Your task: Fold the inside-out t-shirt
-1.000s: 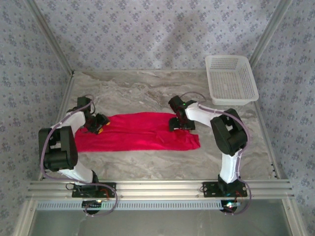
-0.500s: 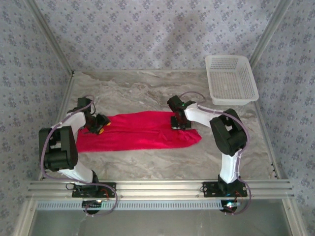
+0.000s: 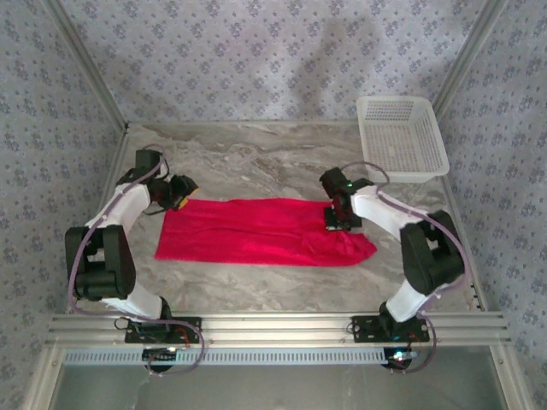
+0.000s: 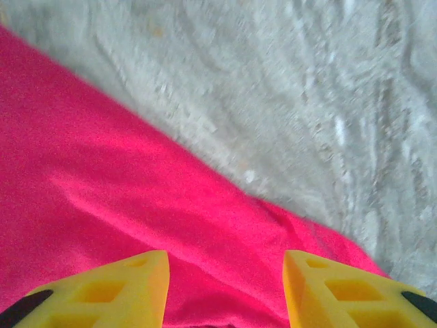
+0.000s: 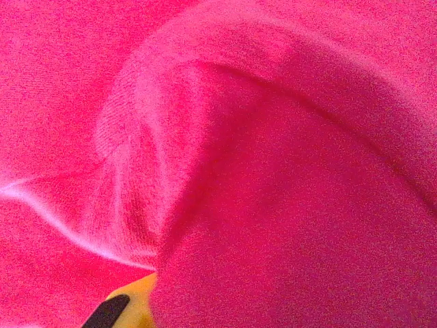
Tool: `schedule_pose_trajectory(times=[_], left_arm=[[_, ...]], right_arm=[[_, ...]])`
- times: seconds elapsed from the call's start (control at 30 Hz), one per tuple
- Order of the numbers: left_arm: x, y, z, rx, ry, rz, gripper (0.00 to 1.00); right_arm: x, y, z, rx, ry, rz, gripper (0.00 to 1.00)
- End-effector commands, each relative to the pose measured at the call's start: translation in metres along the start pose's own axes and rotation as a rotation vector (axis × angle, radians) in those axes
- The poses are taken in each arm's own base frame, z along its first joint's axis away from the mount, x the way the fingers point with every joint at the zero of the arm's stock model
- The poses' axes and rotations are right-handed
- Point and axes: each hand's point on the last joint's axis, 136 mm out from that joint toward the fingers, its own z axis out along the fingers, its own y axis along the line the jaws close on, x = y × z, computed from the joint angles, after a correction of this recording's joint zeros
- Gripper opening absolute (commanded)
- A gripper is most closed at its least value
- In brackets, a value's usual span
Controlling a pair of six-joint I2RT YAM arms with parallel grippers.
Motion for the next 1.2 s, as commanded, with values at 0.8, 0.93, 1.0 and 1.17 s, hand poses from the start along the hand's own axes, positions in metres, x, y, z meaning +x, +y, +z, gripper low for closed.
schedule_pose_trajectory(times=[0.8,0.93,1.0,1.17], left_arm=[[-0.038,0.045,-0.055,0.082,-0.082,-0.191,0.47],[-0.037,0.052,-0.06,0.09,-0.091,-0.209,0.47],[-0.037,0.054,-0.062,0.093,-0.094,-0.216,0.47],[-0.036,0.058,-0.063,0.101,-0.093,-0.228,0.47]], right_arm=[[-0.059,0.176,-0.165,-0.223,-0.256,-0.15,0.04],[-0.06,0.224,-0.15,-0.239,-0.227,-0.213,0.05],[-0.059,0.246,-0.139,-0.238,-0.213,-0.246,0.05],[-0.054,0.293,-0.11,-0.241,-0.161,-0.327,0.05]])
